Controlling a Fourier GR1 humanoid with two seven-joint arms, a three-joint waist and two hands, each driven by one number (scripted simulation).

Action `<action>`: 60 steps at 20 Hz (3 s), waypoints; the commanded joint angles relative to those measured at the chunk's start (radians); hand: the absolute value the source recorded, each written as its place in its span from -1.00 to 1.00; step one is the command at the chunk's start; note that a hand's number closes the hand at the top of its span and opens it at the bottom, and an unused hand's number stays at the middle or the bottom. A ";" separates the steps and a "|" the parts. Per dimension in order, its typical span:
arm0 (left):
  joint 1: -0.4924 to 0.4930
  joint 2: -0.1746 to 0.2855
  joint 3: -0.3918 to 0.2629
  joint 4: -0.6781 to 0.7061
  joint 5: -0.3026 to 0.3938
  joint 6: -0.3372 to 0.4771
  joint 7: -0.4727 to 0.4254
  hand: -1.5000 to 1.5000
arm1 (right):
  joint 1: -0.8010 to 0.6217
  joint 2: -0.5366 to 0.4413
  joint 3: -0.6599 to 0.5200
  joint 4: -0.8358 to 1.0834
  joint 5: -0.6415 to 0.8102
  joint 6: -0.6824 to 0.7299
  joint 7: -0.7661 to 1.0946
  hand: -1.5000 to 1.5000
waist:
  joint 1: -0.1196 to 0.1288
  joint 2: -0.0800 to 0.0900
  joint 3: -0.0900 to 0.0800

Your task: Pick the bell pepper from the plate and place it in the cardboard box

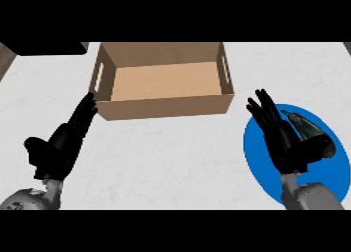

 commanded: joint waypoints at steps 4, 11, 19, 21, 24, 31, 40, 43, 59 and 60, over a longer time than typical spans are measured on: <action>0.030 0.068 0.018 0.029 -0.091 0.036 -0.008 0.00 | -0.173 -0.024 0.035 -0.164 -0.163 0.354 -0.103 -1.00 | 0.030 -0.033 -0.040; 0.096 0.018 0.008 0.102 -0.174 0.099 -0.083 0.00 | -0.172 -0.193 -0.145 0.089 -0.135 0.573 -0.402 -1.00 | -0.004 -0.020 -0.044; 0.114 0.030 0.046 0.085 -0.162 0.084 -0.071 0.00 | -0.284 -0.420 -0.190 0.252 0.081 0.817 -0.647 -1.00 | 0.004 -0.021 -0.044; 0.116 0.089 0.082 0.041 -0.133 0.046 -0.043 0.00 | -0.274 -0.503 -0.173 0.238 0.217 0.792 -0.707 -1.00 | 0.011 -0.023 -0.043; 0.105 0.039 0.058 0.099 -0.139 0.041 -0.081 0.00 | -0.352 -0.577 -0.123 0.204 0.305 0.804 -0.682 -1.00 | 0.006 -0.021 -0.046; 0.093 0.035 0.071 0.118 -0.152 0.044 -0.077 0.00 | -0.356 -0.756 0.041 0.174 0.583 0.806 -0.766 -1.00 | 0.003 -0.021 -0.045; 0.119 0.004 0.112 0.157 -0.169 -0.002 -0.131 0.00 | -0.286 -0.708 0.100 0.100 0.736 0.754 -0.687 -1.00 | -0.010 -0.026 -0.046; 0.148 0.020 0.146 0.083 -0.178 -0.020 -0.092 0.00 | -0.239 -0.702 0.045 0.084 0.763 0.753 -0.693 -1.00 | -0.011 -0.028 -0.045; 0.120 -0.048 0.204 0.064 -0.266 -0.075 -0.014 0.00 | -0.177 -0.485 0.025 0.178 1.033 0.674 -0.691 -1.00 | -0.008 -0.027 -0.045; 0.150 -0.083 0.205 0.118 -0.261 -0.073 -0.105 0.00 | -0.180 -0.522 -0.009 0.249 1.029 0.655 -0.782 -1.00 | -0.008 -0.026 -0.045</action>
